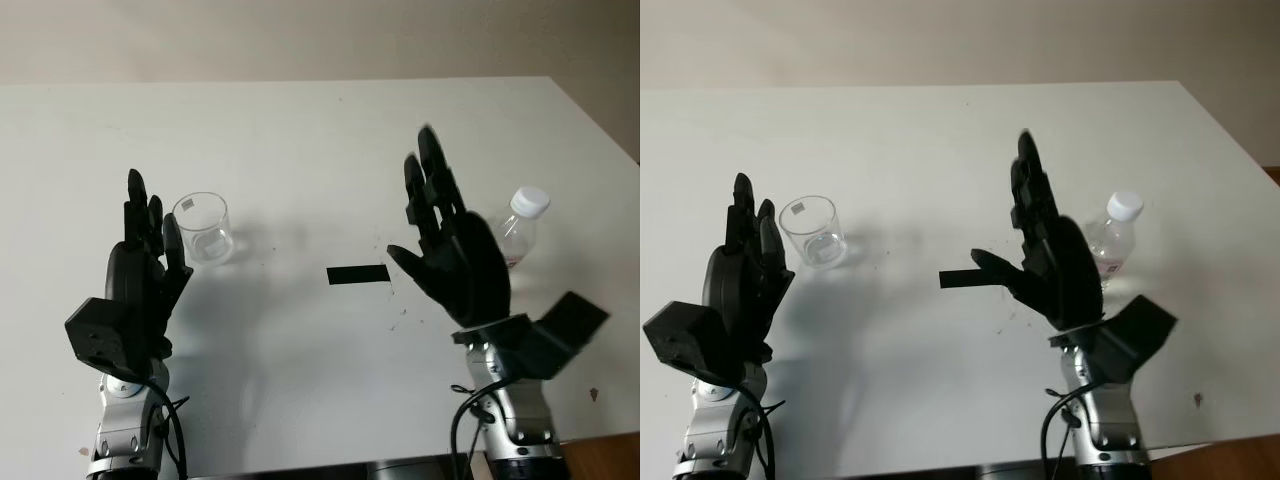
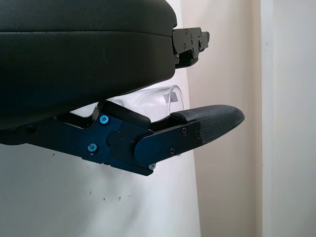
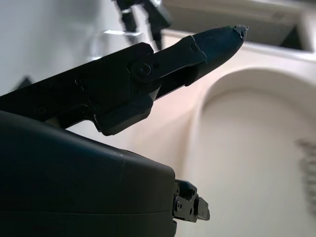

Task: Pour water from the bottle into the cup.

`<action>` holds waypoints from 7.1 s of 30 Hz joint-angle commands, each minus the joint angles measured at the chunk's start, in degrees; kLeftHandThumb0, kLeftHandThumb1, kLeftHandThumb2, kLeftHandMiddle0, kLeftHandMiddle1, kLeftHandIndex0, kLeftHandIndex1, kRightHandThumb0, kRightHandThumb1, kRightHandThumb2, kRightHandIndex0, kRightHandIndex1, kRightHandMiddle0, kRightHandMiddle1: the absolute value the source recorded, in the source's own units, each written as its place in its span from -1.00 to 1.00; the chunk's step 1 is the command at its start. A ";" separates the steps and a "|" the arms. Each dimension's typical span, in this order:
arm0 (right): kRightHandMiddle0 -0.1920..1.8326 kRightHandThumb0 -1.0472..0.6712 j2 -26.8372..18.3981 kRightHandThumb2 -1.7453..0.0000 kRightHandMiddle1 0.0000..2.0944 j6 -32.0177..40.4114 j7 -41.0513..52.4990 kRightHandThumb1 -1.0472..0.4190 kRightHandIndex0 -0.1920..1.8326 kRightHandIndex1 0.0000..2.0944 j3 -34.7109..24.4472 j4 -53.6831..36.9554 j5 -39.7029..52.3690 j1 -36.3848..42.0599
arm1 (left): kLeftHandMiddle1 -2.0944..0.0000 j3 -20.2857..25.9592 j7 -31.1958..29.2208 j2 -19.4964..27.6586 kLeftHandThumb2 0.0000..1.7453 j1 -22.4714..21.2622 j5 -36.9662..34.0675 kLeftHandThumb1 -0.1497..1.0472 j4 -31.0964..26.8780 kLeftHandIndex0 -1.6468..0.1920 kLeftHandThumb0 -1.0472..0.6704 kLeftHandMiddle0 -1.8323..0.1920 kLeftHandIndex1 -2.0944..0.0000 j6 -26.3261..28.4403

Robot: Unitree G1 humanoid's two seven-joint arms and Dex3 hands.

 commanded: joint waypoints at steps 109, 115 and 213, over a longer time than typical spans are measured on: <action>-1.00 -0.79 -5.24 0.94 -1.00 -7.93 -9.16 -0.91 -1.00 -1.00 -12.92 22.56 -3.74 1.69 | 0.76 0.57 -0.87 0.63 -0.18 -1.67 -0.74 1.00 2.81 0.95 -0.64 1.00 1.00 -2.55; -1.00 -0.80 -4.50 0.94 -1.00 -9.68 -9.63 -0.91 -1.00 -1.00 -13.35 23.24 -3.34 1.75 | 0.77 0.64 -1.13 0.89 -0.19 -1.83 -0.83 1.00 3.16 0.95 -0.66 1.00 1.00 -2.65; -0.15 0.05 -0.55 0.84 1.00 -6.61 -25.27 -1.00 0.06 1.00 13.91 76.37 -37.86 -62.20 | 0.75 -0.14 2.53 -1.65 -0.13 -1.25 0.27 1.00 1.06 0.93 -0.71 1.00 1.00 -2.60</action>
